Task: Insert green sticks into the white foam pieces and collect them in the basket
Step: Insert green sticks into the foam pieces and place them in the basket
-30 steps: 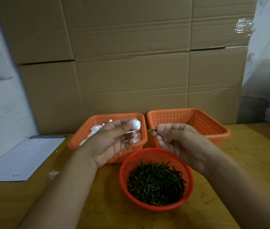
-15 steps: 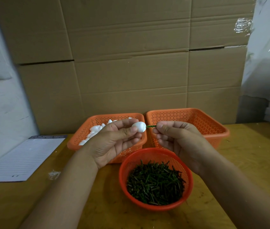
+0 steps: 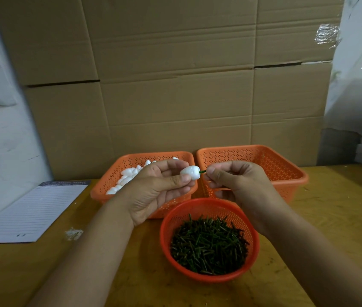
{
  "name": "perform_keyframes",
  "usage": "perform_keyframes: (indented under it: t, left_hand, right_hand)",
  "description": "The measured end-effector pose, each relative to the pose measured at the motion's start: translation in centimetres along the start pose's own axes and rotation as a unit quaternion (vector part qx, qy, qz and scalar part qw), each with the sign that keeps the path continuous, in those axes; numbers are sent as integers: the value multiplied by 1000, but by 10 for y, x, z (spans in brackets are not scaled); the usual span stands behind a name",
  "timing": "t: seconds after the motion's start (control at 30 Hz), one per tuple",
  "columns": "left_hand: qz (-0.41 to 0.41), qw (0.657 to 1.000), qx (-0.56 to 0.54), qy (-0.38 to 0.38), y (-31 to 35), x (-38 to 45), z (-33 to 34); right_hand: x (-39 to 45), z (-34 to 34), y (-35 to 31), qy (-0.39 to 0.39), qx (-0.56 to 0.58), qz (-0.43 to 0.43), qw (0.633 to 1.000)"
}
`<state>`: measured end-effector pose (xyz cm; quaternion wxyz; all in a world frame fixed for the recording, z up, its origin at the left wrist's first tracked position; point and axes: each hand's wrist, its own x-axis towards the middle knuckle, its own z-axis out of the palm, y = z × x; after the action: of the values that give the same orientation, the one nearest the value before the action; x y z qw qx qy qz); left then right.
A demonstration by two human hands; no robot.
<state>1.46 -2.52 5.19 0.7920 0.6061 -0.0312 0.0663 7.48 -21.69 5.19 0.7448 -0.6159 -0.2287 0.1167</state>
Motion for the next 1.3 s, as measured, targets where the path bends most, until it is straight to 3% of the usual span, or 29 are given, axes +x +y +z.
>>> perform_keyframes:
  t: [0.87, 1.3]
  left_hand:
    - [8, 999, 37, 15, -1, -1, 3]
    - [60, 995, 67, 42, -1, 0, 14]
  right_hand:
    - [0, 0, 8, -19, -31, -8, 999]
    - [-2, 8, 16, -63, -79, 8, 995]
